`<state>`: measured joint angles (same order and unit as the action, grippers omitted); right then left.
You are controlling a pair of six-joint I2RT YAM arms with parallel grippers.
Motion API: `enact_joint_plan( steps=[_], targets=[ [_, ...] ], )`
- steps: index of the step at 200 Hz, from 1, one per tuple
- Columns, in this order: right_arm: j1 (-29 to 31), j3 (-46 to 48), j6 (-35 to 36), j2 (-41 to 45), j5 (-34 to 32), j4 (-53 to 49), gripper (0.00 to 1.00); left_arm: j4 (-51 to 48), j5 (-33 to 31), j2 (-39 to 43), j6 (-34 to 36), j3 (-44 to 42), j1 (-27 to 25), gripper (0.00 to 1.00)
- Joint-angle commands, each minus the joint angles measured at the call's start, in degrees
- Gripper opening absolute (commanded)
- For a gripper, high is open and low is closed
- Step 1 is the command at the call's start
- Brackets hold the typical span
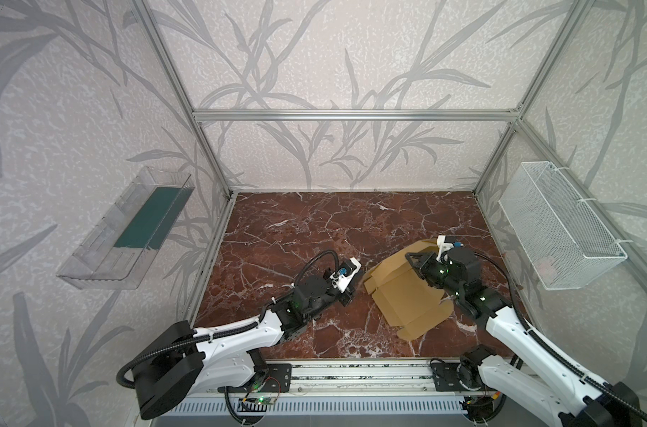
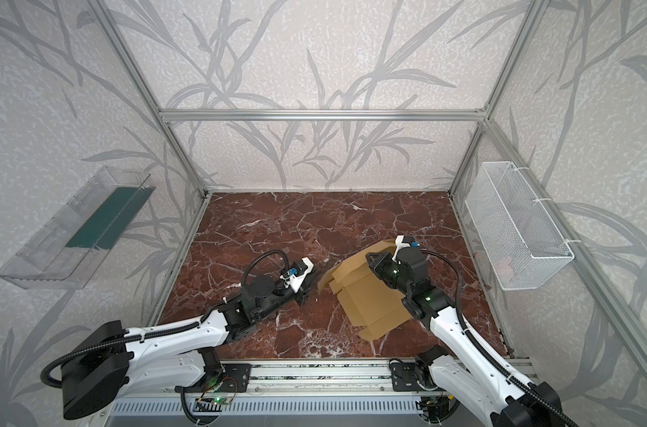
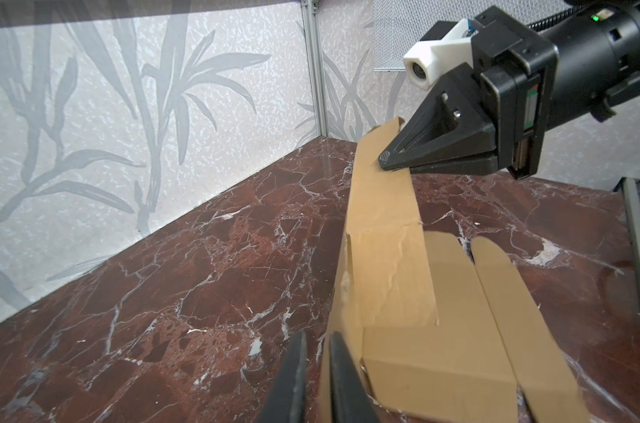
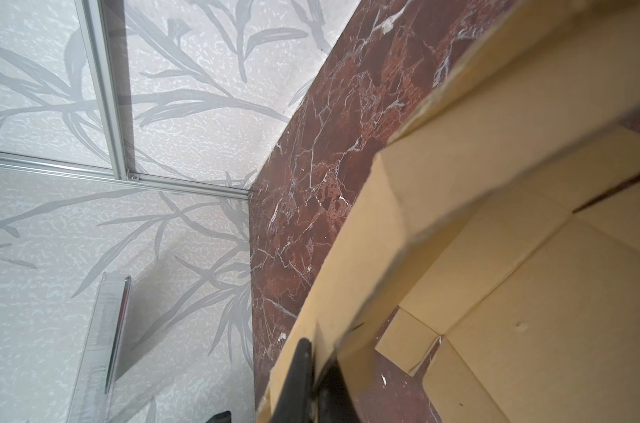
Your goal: Fold the paper box
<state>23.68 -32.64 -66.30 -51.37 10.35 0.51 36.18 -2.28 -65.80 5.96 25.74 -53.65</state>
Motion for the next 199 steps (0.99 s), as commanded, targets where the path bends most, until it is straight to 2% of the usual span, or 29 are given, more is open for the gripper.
enact_joint_plan(
  steps=[1,19,45,78,97,112,145,199],
  targets=[
    [0.3,1.5,0.0,-0.3,-1.5,4.1,0.05,0.0,-2.2,2.5,-0.8,-0.6,-0.8,0.29],
    [0.2,2.9,0.0,-0.5,-1.9,6.1,0.04,-1.3,-4.2,5.1,-1.1,-1.1,-1.7,0.46],
    [0.3,5.3,-0.2,-1.1,-3.0,9.3,0.02,-3.4,-9.1,7.5,-1.4,-1.6,-2.2,0.52],
    [0.2,5.7,0.1,-3.5,-2.8,11.1,0.01,-10.2,-7.7,7.9,-1.0,-0.6,-2.3,0.53],
    [0.1,5.6,0.1,-3.7,-3.8,10.7,0.00,-11.6,-10.9,5.8,0.6,-0.3,-2.2,0.56],
    [0.1,5.2,0.4,-3.8,-4.9,9.8,0.00,-10.0,-14.1,3.3,2.1,-0.2,-2.1,0.59],
    [-0.1,4.4,1.2,-5.1,-5.8,9.1,0.00,-6.6,-16.1,-1.6,3.4,-0.1,-1.5,0.60],
    [-0.7,4.1,0.9,-6.1,-5.2,10.0,0.00,-3.6,-13.5,-8.9,3.0,1.9,0.4,0.60]
  ],
)
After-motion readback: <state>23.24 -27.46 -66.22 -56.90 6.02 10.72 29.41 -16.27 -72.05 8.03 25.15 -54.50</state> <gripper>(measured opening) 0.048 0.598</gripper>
